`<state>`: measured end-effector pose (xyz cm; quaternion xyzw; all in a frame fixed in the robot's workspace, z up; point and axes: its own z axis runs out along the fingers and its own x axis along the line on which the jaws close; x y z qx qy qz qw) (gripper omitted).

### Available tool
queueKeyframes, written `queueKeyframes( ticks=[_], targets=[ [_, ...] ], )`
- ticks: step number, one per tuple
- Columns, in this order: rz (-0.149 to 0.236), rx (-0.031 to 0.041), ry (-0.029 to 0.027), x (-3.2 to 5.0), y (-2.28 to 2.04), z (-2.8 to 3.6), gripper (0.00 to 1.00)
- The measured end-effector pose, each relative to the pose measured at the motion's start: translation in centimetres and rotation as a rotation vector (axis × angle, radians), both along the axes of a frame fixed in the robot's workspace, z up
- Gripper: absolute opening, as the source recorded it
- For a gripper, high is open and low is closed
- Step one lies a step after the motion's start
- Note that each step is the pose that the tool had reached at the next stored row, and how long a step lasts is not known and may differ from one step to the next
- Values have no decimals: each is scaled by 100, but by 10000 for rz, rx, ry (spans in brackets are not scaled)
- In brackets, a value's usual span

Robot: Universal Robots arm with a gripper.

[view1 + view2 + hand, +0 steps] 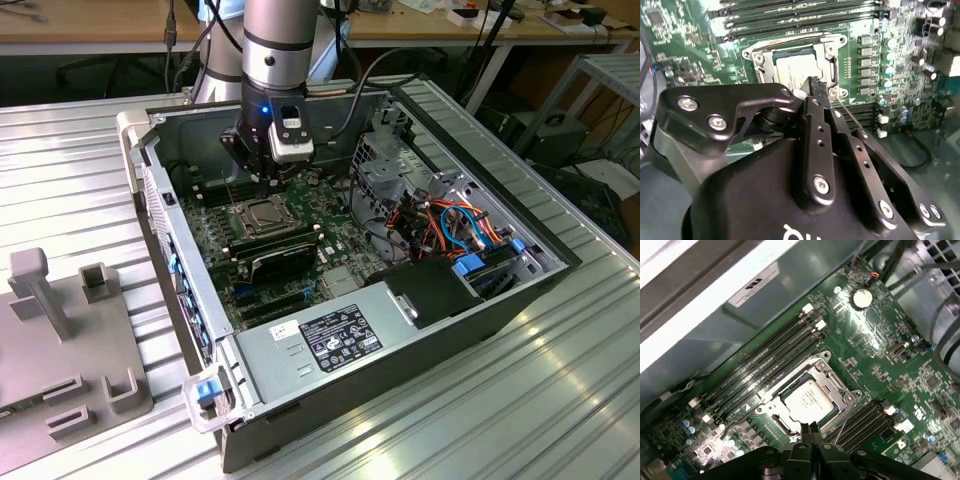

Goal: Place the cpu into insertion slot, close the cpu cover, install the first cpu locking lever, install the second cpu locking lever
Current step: 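Install the first cpu locking lever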

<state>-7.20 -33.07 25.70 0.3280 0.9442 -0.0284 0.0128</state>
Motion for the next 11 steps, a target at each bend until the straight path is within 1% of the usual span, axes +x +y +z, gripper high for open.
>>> queueKeyframes(
  ticks=[1, 2, 4, 5, 6, 7, 11],
  targets=[
    [719, 0, 0, 0, 0, -2, 11],
    [1030, 3, -1, 0, 0, -3, 11],
    [1461, 8, 0, 0, 0, -4, 11],
    [1604, 17, -1, -2, 0, -4, 11],
    [1650, 37, -4, -14, -1, -4, 11],
    [1672, 62, -6, -40, 0, -5, 11],
    [1712, 122, -10, -131, 0, -4, 11]
  ],
)
